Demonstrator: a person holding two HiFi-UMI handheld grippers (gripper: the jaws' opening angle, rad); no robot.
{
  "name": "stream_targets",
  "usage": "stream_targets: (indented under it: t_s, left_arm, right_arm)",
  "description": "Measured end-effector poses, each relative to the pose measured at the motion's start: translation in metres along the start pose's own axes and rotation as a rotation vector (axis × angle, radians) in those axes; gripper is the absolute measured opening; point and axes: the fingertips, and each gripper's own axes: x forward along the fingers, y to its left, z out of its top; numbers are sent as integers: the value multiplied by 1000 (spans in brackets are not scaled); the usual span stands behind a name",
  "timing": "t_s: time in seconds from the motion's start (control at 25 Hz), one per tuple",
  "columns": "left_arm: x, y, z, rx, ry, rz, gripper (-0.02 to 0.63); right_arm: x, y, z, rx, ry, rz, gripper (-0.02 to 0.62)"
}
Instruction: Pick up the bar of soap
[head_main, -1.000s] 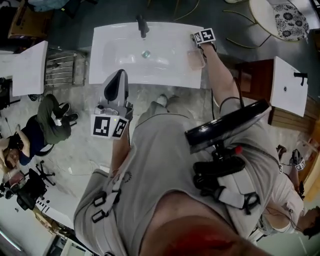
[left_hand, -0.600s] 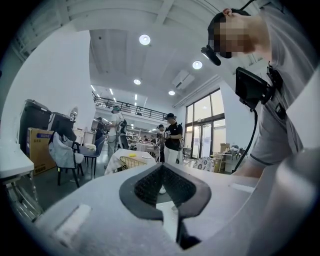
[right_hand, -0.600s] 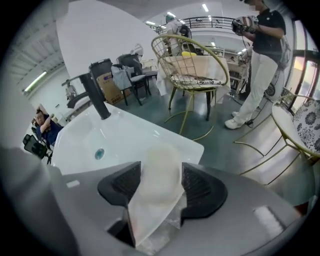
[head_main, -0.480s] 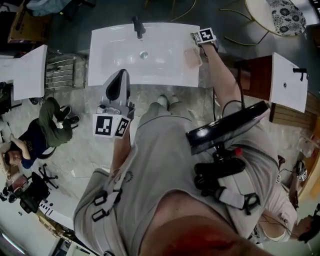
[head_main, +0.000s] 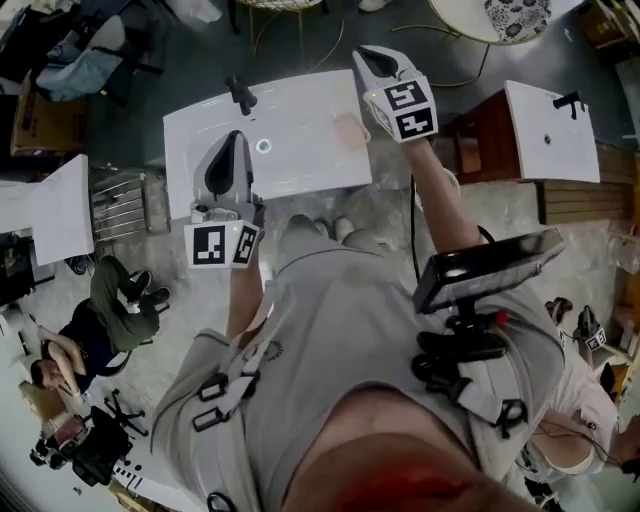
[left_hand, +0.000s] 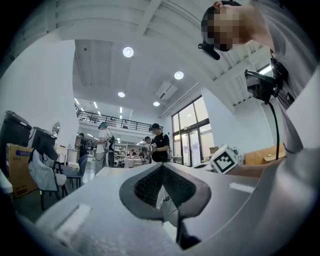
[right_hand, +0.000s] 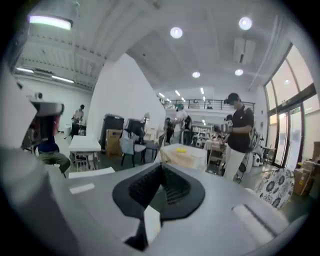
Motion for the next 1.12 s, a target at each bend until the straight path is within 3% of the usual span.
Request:
stream_targets:
  t_s: [0.12,0.4,1.12]
  left_arm:
    - [15,-11,13,0,-49,-47,-5]
    - [16,-25,39,-48,-103,-154,-6]
    - [-15,-1,42,-104,-123,-223,-3]
  right_arm:
    - [-62,12,51,39,-133,-43,3]
    - [-151,63,91,130,-281,-66,3]
    - [-132,111,100,130,-291,-81,2]
